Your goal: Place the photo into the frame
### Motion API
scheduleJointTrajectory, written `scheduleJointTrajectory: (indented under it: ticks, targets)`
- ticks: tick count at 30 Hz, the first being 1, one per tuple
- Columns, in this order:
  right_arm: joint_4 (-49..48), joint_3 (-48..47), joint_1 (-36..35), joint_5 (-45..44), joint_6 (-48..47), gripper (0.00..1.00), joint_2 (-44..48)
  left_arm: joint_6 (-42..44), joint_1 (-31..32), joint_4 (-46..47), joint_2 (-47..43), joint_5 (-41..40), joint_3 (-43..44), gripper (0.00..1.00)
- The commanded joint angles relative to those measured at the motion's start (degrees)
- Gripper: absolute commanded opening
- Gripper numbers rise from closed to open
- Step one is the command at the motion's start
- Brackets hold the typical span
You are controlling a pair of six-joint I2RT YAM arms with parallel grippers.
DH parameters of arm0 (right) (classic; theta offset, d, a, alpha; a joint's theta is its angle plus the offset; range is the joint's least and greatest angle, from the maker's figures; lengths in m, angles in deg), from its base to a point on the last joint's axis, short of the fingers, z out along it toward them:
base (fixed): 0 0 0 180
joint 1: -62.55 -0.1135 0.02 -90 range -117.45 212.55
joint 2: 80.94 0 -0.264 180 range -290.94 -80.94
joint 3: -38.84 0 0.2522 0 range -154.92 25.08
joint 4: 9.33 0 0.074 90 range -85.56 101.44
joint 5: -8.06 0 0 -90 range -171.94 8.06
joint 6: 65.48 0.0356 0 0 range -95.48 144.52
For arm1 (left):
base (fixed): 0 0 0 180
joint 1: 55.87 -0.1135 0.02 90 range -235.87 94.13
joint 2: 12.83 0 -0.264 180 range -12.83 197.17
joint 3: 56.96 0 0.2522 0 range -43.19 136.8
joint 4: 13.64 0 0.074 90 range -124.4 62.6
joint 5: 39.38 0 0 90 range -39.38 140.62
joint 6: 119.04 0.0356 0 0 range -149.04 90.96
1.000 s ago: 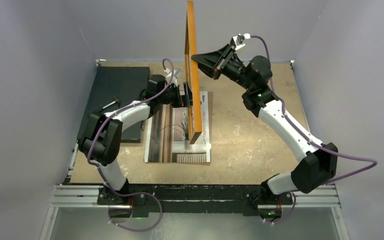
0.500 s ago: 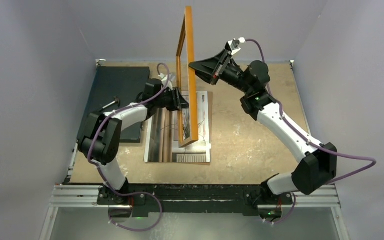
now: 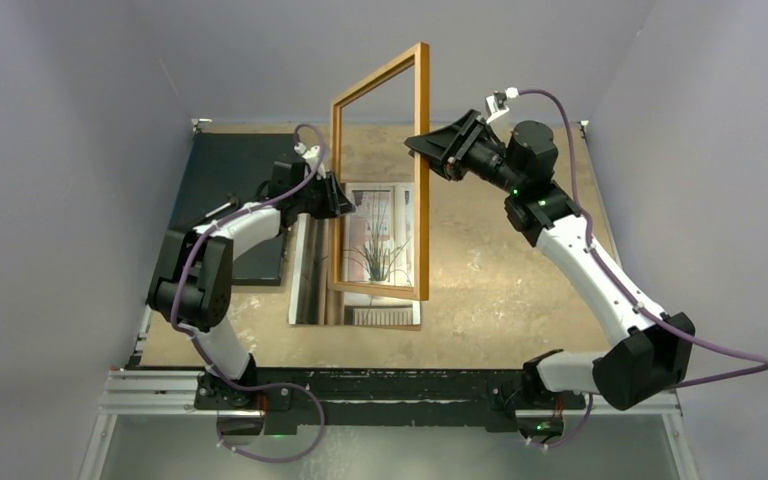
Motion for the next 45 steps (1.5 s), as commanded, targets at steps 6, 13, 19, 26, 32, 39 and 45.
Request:
scheduleJointTrajectory:
  ticks: [6,13,19,26,32,39,45]
  targets:
    - [25.65,-11.3,0.34,-14.94,-21.46,0.32,-1.28,1.62,0.16,-2.22,-4.17,-0.43,2.01,0.11]
    - [28.04,-6.26,8.71,-13.16,-25.77,0.0,-0.16,5.35,0.23,-5.93,-2.59,1.0,3.2,0.58]
    - [24.93,-1.16,16.67,-2.85,-24.42,0.0,-0.32,14.18,0.31,-9.89,-2.76,-5.57,4.12,0.71]
    - [33.48,-3.99,19.5,-3.91,-33.67,0.12,-5.35,25.98,4.06,-11.42,-1.24,-17.63,2.09,0.67]
    - [37.73,0.24,19.76,-19.18,-40.25,0.31,-5.23,29.86,5.06,-11.43,0.55,-20.29,1.74,0.64]
    - [34.47,5.19,19.91,-24.41,-40.95,0.36,-7.2,33.53,7.61,-10.62,1.11,-21.46,0.11,0.6]
    - [30.35,10.77,20.23,-26.63,-40.91,0.38,-9.84,35.91,10.31,-8.89,2.28,-24.51,-1.34,0.57]
